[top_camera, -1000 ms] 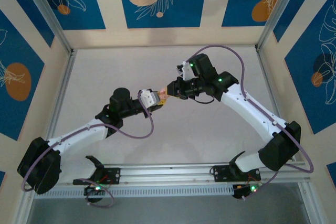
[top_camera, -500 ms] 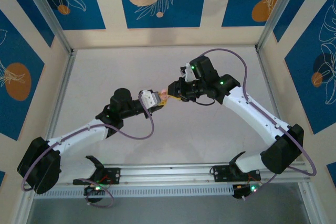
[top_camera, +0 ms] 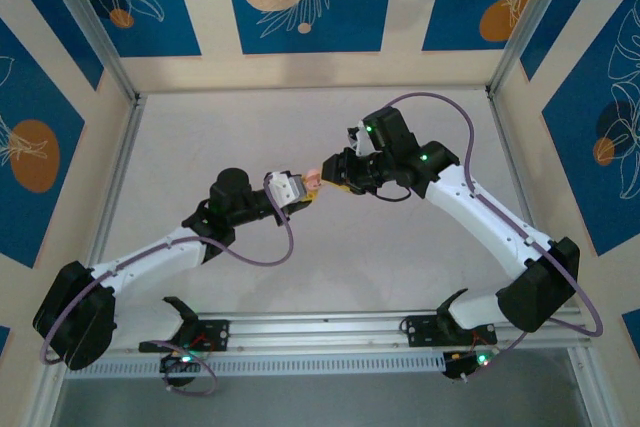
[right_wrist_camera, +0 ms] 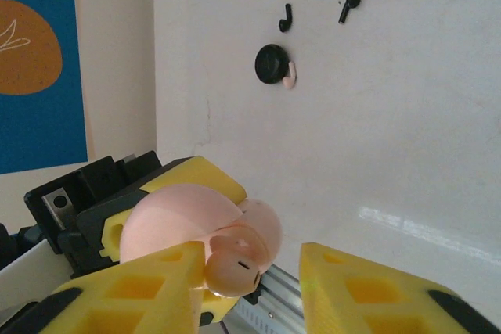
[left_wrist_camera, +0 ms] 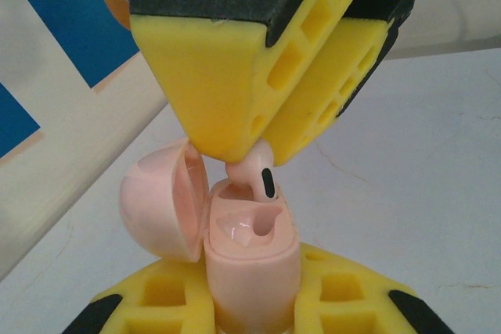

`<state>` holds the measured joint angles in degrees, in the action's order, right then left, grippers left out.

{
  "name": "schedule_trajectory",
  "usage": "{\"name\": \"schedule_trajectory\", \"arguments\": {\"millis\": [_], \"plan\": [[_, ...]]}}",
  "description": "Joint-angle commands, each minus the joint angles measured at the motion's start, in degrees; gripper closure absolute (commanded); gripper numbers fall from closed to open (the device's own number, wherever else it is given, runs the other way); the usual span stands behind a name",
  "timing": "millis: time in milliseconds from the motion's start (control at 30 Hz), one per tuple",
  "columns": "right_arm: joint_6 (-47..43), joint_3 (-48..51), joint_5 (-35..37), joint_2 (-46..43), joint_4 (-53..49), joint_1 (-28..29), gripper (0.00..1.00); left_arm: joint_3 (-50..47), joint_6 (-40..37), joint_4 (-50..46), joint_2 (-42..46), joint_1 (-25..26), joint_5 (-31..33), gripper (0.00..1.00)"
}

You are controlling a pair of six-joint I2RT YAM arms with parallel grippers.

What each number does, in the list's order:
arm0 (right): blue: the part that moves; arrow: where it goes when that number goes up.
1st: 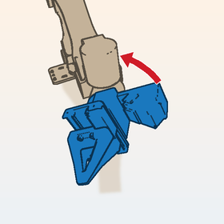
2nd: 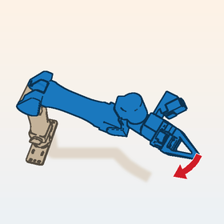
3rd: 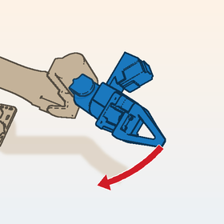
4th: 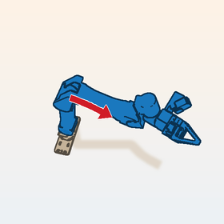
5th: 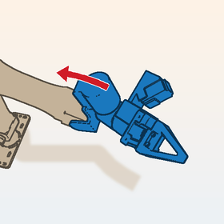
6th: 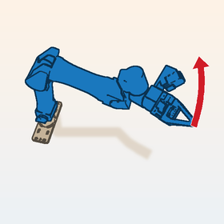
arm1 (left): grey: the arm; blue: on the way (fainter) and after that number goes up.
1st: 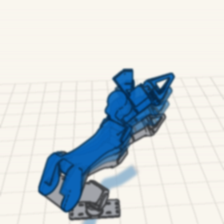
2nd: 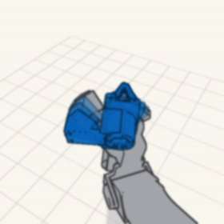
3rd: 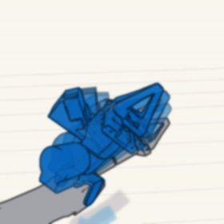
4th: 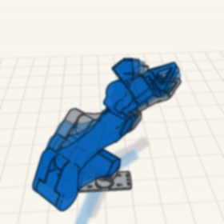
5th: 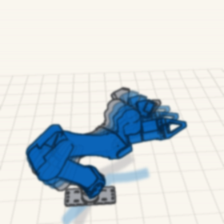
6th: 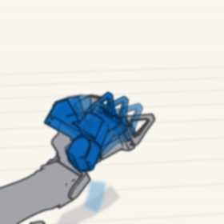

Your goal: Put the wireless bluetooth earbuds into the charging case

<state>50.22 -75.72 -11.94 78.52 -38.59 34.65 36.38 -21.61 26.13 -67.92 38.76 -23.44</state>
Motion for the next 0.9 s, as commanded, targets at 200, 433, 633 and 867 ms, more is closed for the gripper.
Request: {"name": "schedule_trajectory", "arguments": {"millis": [200, 433, 633, 867], "plan": [[-4.4, -0.6, -1.6, -4.9, 1.0, -1.5, 0.52, 1.4, -1.0, 3.8, 1.2, 0.5, -0.1, 0.83], [-6.3, -1.0, -5.6, -4.5, 2.2, -2.2, 0.69, 1.4, -0.9, 3.8, 1.2, 0.5, 0.0, 0.83], [-7.1, -1.9, -7.8, -2.2, 2.2, -1.6, 0.79, 1.4, -1.0, 3.6, 1.2, 0.5, -0.1, 0.83], [-7.6, -1.9, -8.5, -0.2, 2.3, -1.2, 0.83, 1.4, -0.9, 3.4, 1.4, 0.6, 0.0, 0.83]]}}
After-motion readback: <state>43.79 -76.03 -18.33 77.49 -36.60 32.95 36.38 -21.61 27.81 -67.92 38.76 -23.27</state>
